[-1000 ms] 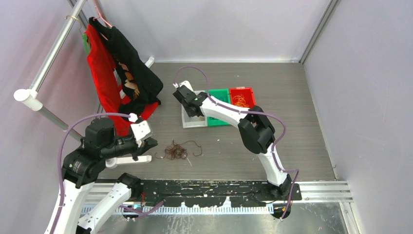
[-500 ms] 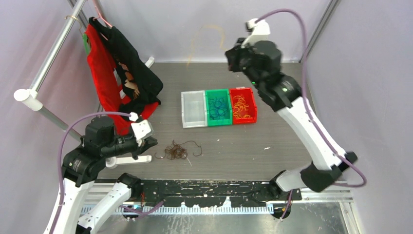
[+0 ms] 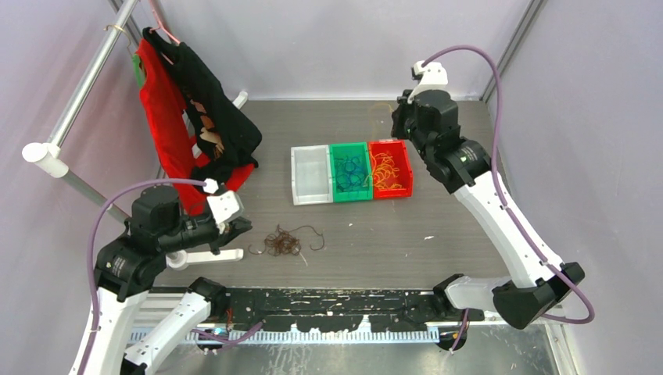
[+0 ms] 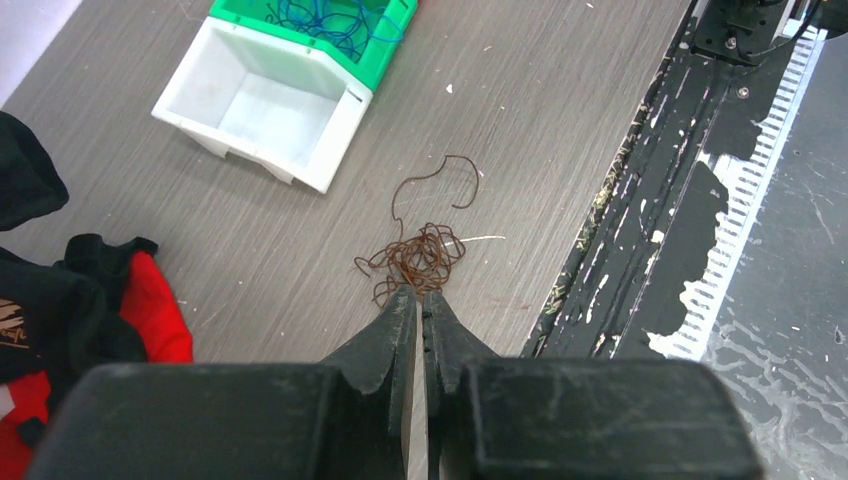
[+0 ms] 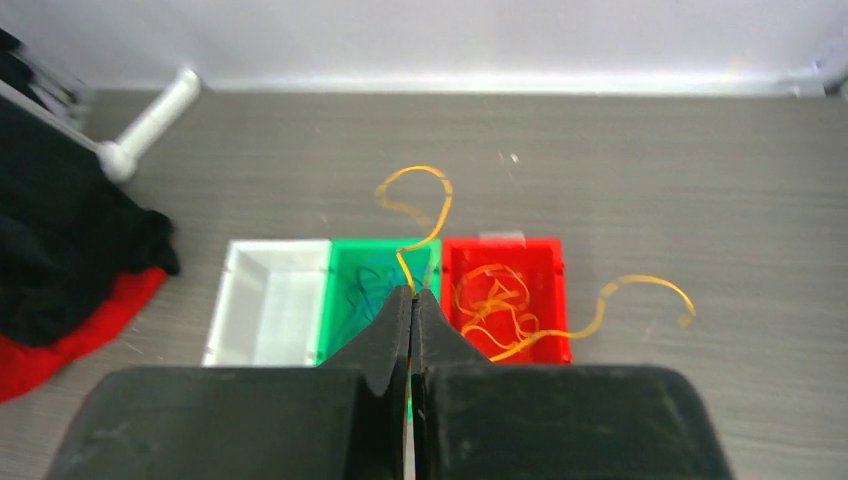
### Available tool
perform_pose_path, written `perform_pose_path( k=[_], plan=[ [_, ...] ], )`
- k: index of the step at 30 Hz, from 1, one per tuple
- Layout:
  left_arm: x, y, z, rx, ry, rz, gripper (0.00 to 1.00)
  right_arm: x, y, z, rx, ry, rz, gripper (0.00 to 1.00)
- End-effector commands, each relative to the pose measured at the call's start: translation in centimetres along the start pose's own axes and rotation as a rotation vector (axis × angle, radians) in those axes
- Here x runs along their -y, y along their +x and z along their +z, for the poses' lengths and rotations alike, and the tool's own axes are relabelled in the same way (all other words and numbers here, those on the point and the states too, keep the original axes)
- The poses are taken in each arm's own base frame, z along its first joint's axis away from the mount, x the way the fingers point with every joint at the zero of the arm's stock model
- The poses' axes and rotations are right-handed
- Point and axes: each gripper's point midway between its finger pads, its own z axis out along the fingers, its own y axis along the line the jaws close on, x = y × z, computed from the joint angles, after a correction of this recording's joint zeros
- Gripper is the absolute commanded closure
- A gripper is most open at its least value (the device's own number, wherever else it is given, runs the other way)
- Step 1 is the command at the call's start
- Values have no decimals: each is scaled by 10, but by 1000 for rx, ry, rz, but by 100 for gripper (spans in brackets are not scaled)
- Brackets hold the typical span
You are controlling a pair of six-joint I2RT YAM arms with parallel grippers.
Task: Untangle the cables
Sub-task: Place the cable in the bin.
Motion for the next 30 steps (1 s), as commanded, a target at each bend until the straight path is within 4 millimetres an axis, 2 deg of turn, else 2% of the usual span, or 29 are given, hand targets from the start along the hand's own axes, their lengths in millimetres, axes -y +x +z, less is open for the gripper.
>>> perform_pose_path(
  k=[1, 10, 17, 21, 24, 30],
  plan=[
    [-3, -13, -4, 30, -12, 19, 92, 24, -3, -12, 38, 87, -18, 99],
    [-2, -13, -3, 29, -6, 16, 92, 44, 0, -19, 50, 155, -30, 99],
    [-3, -15, -4, 36, -6, 19, 91, 69, -32, -40, 154, 259, 8, 99],
    [-3, -16, -4, 38, -5, 19, 91, 72, -48, -52, 206, 259, 23, 99],
    [-2, -15, -3, 37, -1, 13, 91, 72, -41, -48, 177, 255, 10, 99],
    [-2, -16, -3, 40, 0, 11, 91, 70, 0, -24, 60, 247, -20, 99]
  ],
)
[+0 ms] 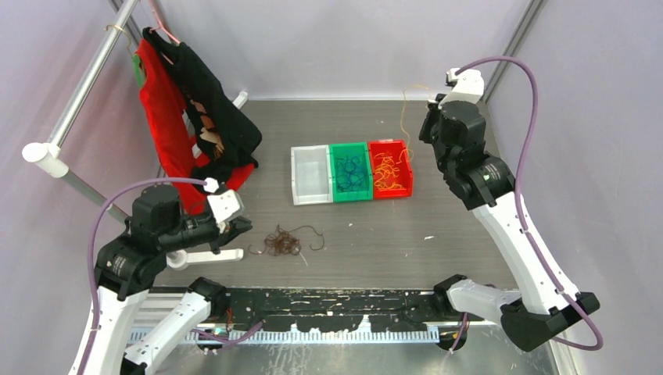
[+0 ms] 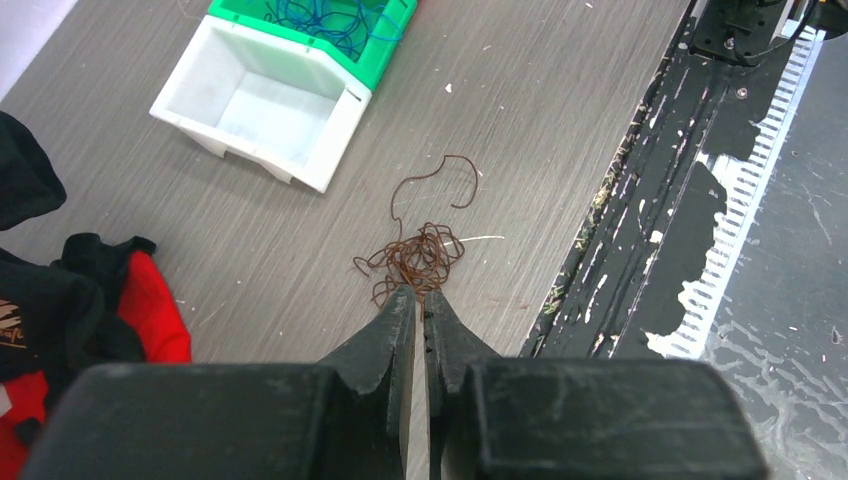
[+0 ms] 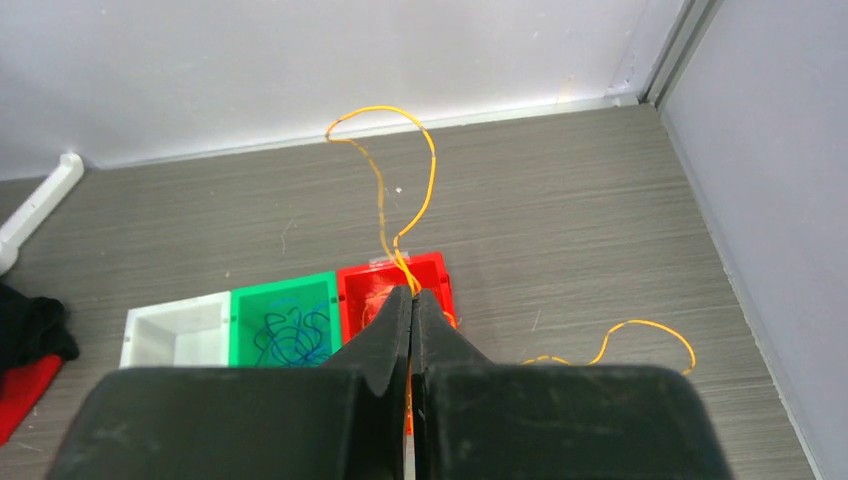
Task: Untangle the cables
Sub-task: Place the cable in the bin.
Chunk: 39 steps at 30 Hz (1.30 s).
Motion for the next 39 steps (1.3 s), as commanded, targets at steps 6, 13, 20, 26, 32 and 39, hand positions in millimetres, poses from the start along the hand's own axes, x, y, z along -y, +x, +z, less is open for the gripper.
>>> perform_pose_path(
  k=[6, 13, 20, 26, 32, 39],
  plan=[
    [-2, -15, -3, 37, -1, 14, 91, -6, 56, 31, -136, 20, -70, 99],
    [-1, -12, -1, 33, 4, 10, 90, -13, 96, 47, -244, 17, -108, 99],
    [-1, -11, -1, 30, 8, 10, 90, -55, 123, 69, -343, -113, 68, 99],
    [0, -7, -3, 21, 3, 21, 89, -62, 141, 98, -382, -105, 207, 99],
    [1, -4, -2, 17, 6, 24, 89, -59, 150, 121, -365, -116, 419, 99],
    [0, -5, 0, 15, 11, 23, 89, -66, 176, 142, -402, -141, 637, 99]
  ],
)
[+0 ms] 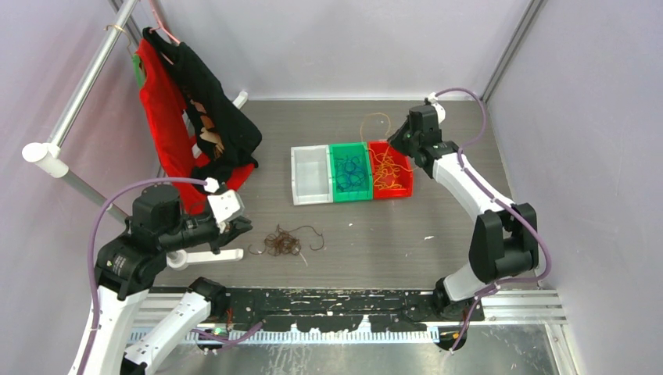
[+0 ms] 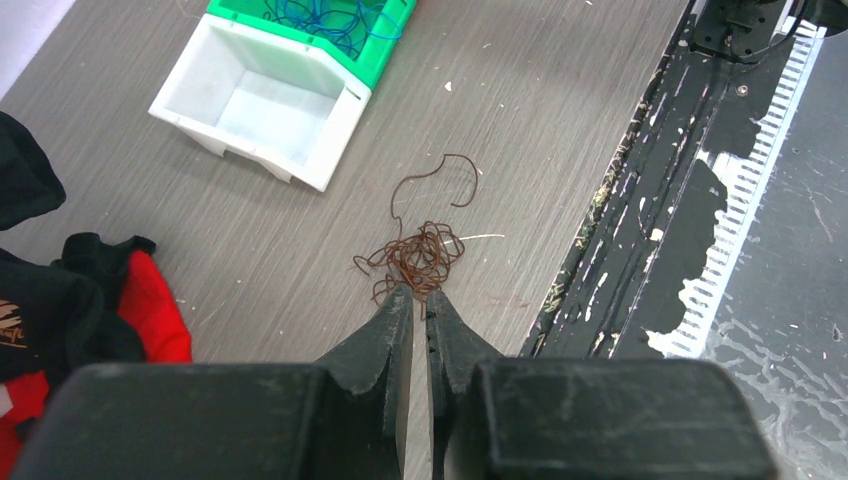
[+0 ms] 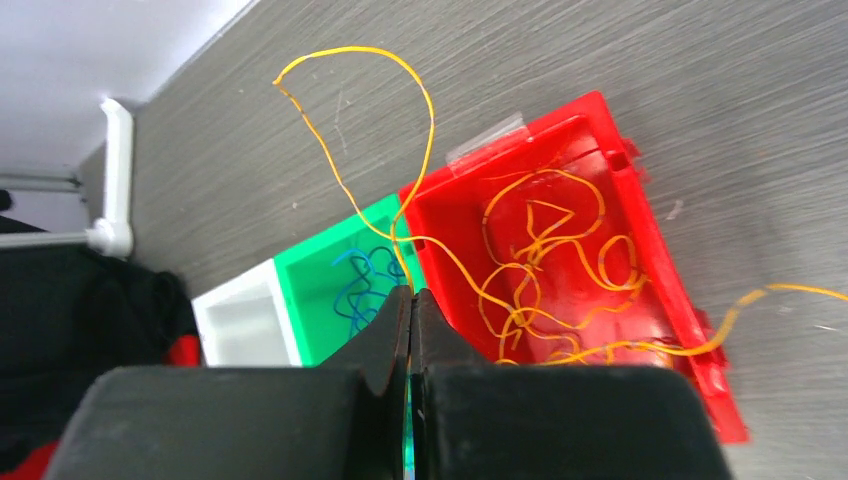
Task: Untangle the cables
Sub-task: Place the cable in the bin.
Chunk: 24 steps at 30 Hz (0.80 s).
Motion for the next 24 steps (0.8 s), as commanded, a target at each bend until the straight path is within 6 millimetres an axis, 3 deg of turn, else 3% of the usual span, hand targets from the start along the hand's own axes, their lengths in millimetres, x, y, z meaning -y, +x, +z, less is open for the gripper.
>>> perform_pose_path(
  k=[1, 4, 12, 20, 24],
  plan=[
    [0, -5, 1, 17, 9, 19, 89, -29, -4, 17, 18, -135, 164, 99],
    [0, -4, 0, 14, 9, 19, 89, -22, 5, 30, 5, -115, 192, 99],
    [0, -2, 0, 8, 9, 26, 88, 30, 10, 44, 75, 109, 77, 99],
    [-2, -6, 3, 13, 13, 18, 88, 52, 54, 67, 3, 216, -61, 99],
    [-3, -6, 2, 10, 11, 23, 88, 61, 65, 79, -8, 270, -102, 99]
  ],
)
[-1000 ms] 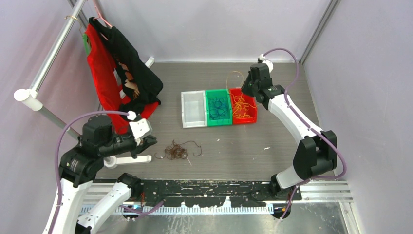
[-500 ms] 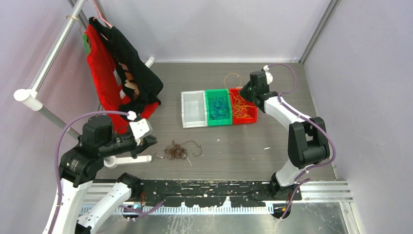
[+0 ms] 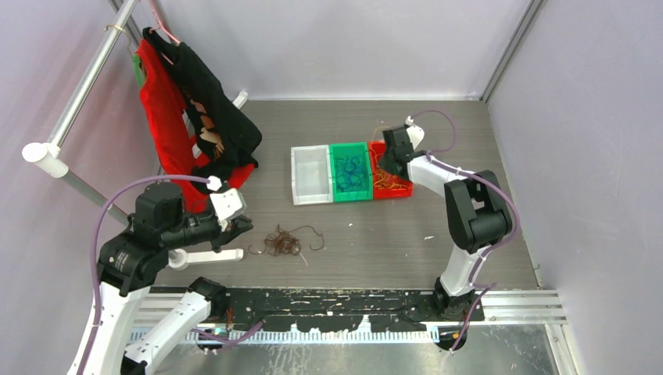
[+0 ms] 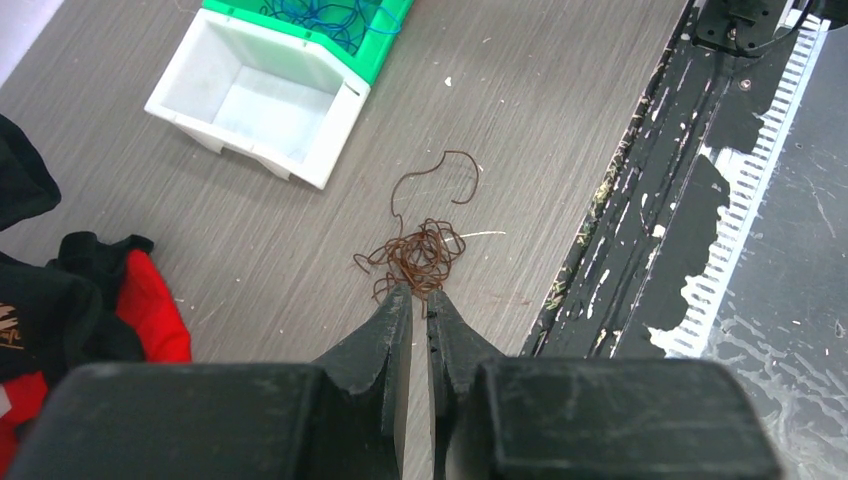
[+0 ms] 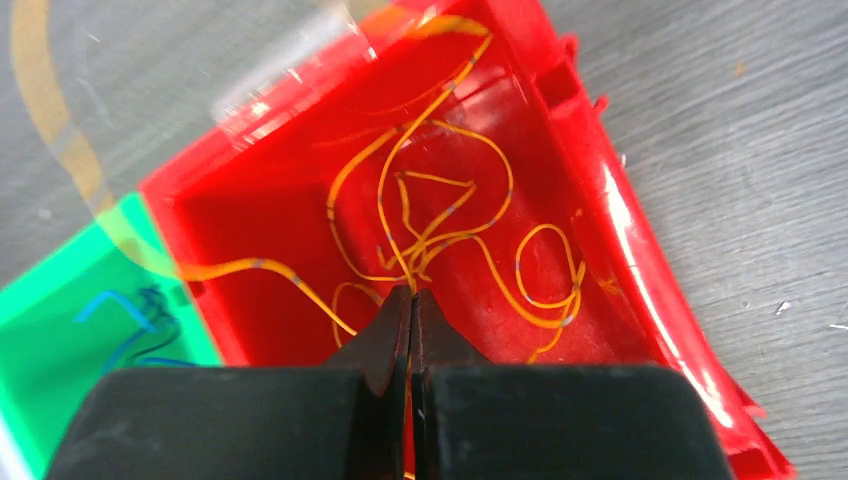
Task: Untangle the cables
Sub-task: Place the cable in the bin.
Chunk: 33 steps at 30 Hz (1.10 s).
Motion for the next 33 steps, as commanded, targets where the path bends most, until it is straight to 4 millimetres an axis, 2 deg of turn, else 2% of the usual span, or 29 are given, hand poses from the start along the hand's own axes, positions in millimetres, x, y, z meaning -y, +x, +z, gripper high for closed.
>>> perform_pose_path(
  k=[1, 3, 8, 11, 15, 19, 22, 24, 26, 28, 29, 31, 33],
  plan=[
    [-1, -7, -1, 21, 4, 21, 88, 1, -7, 9, 54, 58, -57, 99],
    [-1, -7, -1, 22, 4, 24, 88, -1, -8, 10, 53, 59, -57, 98],
    [-1, -6, -1, 15, 6, 26, 88, -13, -27, -12, 68, 24, -73, 70],
    [-1, -4, 0, 11, 10, 28, 88, -15, -39, -33, 81, 7, -91, 61],
    [0, -3, 1, 14, 13, 28, 88, -18, -48, -61, 89, -38, -121, 59],
    [2, -3, 0, 19, 17, 24, 88, -11, -56, -76, 94, -19, -151, 56],
    [2, -2, 1, 19, 16, 24, 87, -14, -66, -88, 118, -32, -151, 53],
    [3, -1, 1, 15, 20, 23, 87, -18, -74, -98, 138, -50, -148, 53],
    [3, 1, 3, 10, 27, 14, 87, -36, -74, -114, 150, -113, -175, 52],
    [5, 5, 6, -2, 41, 0, 86, -66, -61, -135, 161, -212, -227, 52],
    [4, 7, 8, -12, 44, -8, 86, -84, -46, -147, 154, -272, -271, 52],
    [4, 12, 11, -33, 54, -22, 86, -117, -4, -171, 120, -383, -377, 53],
    [3, 18, 14, -56, 59, -32, 86, -139, 49, -188, 37, -489, -462, 54]
  ],
)
